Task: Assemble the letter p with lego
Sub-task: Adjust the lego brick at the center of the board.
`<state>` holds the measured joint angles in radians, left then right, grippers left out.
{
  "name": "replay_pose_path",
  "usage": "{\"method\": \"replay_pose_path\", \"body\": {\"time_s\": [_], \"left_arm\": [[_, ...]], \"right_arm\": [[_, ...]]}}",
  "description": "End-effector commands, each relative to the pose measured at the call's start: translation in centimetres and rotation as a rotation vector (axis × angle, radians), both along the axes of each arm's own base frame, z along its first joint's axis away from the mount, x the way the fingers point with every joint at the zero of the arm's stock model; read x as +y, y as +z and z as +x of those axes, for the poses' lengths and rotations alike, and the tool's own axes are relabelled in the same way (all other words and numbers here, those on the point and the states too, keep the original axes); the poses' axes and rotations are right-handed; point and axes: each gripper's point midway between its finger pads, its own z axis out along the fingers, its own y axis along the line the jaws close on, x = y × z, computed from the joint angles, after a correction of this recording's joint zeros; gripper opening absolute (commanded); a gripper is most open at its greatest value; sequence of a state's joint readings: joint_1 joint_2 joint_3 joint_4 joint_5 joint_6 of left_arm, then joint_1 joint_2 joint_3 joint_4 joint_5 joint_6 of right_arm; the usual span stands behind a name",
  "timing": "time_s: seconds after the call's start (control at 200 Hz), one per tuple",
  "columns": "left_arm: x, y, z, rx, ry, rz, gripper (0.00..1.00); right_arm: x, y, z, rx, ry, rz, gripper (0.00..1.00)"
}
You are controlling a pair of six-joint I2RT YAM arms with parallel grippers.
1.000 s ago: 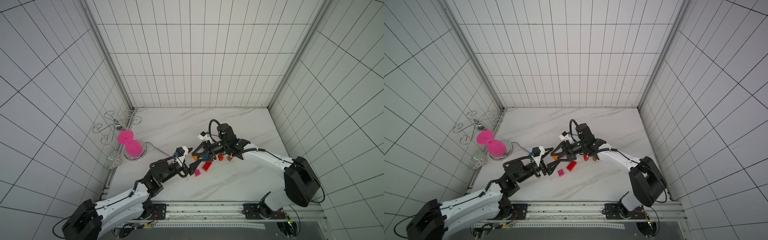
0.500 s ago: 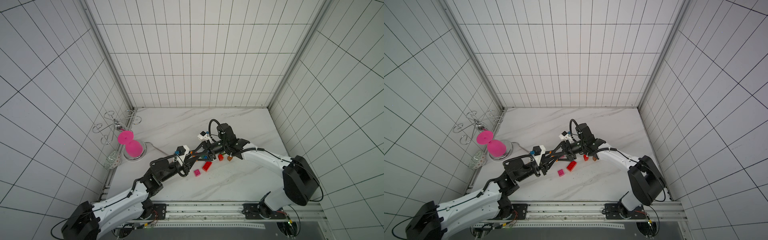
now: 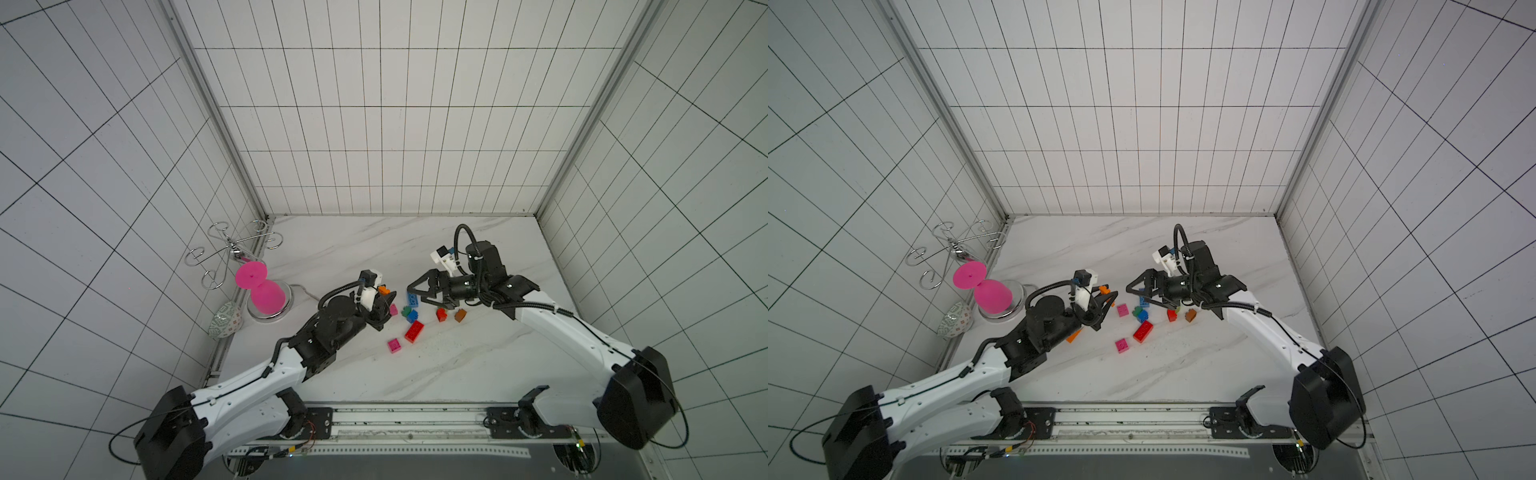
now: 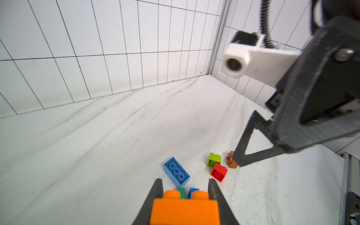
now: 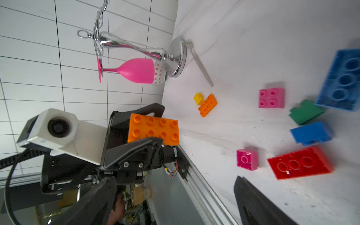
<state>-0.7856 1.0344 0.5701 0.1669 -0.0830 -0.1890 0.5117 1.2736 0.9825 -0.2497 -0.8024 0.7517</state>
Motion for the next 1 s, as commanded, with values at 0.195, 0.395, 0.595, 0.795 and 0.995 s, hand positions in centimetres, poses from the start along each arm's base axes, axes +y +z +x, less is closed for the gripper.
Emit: {"method": "replay_pose_path", "body": {"time_s": [0.195,0.395,0.595,0.795,0.995], "left_arm": [[2.1,-8.8,4.8,0.406,0.332,0.419,0.30],[2.8,-15.2,7.0,0.647,0.344,0.544,0.29],[5.1,-18.8,7.6,0.776,0.365,0.565,0.30],[5.2,-21.1,6.5,0.872,0.318,0.600,0.34],[4.8,-21.8,6.2,0.918,0.278,0.622,0.56]], "right_arm": [[-6.4,-6.3,-0.5,-0.100,-0.141,-0.349,0.99],[-7.3,-7.5,-0.8,-0.108,-0.154,-0.390,0.99],[-7.9,-8.6,-1.0,-0.105,-0.151,-0.417,0.99],[-8.1,-9.5,-1.0,-0.101,-0.142,-0.438,0.99],[-7.9,-9.8,-0.7,-0.094,-0.137,-0.440,0.99]]}}
